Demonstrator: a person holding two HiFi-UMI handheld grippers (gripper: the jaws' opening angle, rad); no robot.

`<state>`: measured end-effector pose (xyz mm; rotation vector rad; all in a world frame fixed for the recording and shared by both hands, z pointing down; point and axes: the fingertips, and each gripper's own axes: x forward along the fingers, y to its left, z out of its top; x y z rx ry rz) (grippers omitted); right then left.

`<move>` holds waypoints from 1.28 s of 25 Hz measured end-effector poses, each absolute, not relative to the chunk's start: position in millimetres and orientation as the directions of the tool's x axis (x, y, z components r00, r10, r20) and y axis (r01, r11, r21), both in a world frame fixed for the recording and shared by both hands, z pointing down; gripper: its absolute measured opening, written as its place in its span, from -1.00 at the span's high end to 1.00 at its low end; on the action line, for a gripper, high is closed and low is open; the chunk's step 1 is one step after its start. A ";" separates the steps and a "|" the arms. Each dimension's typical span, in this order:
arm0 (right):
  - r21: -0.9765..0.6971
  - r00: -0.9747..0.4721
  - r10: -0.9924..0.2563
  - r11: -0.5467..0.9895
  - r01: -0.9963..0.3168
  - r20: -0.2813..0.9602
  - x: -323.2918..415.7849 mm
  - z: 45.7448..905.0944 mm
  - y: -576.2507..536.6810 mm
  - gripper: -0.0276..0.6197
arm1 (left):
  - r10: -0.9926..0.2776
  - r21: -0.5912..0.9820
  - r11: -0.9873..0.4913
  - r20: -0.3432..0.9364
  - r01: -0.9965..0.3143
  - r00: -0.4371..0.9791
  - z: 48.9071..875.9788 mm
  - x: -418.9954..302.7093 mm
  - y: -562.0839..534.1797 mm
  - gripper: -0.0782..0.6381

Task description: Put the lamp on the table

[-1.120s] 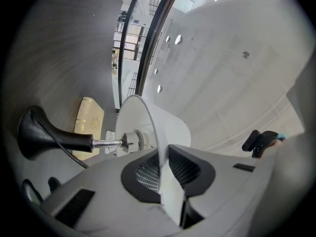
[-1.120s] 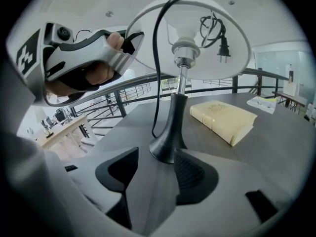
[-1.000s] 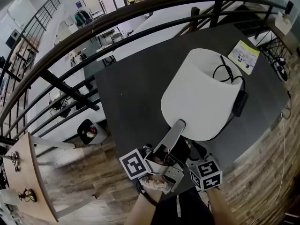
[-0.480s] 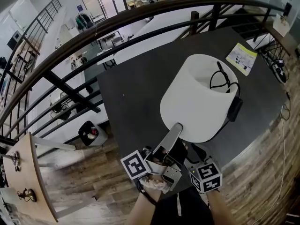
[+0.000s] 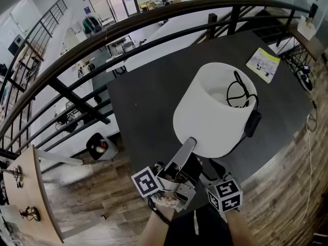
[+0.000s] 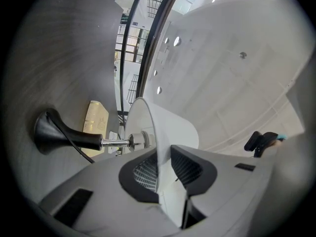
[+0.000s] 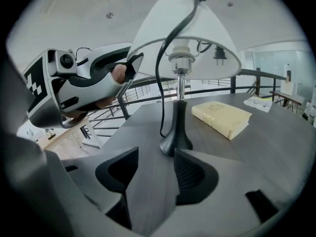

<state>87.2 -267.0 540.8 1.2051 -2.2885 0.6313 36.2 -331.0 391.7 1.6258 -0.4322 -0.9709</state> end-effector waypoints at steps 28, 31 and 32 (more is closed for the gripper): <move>-0.186 -0.510 -0.592 0.521 -0.833 0.624 76.8 553.3 -253.8 0.15 | -0.733 0.922 -0.310 -0.388 0.232 0.558 414.1 9.2 -298.9 0.43; -0.188 -0.512 -0.588 0.524 -0.831 0.626 77.1 553.8 -255.1 0.15 | -0.734 0.920 -0.312 -0.391 0.236 0.556 415.1 9.5 -299.1 0.43; -0.188 -0.513 -0.586 0.526 -0.830 0.627 76.8 553.8 -254.8 0.15 | -0.733 0.920 -0.314 -0.392 0.236 0.556 415.4 9.2 -298.9 0.42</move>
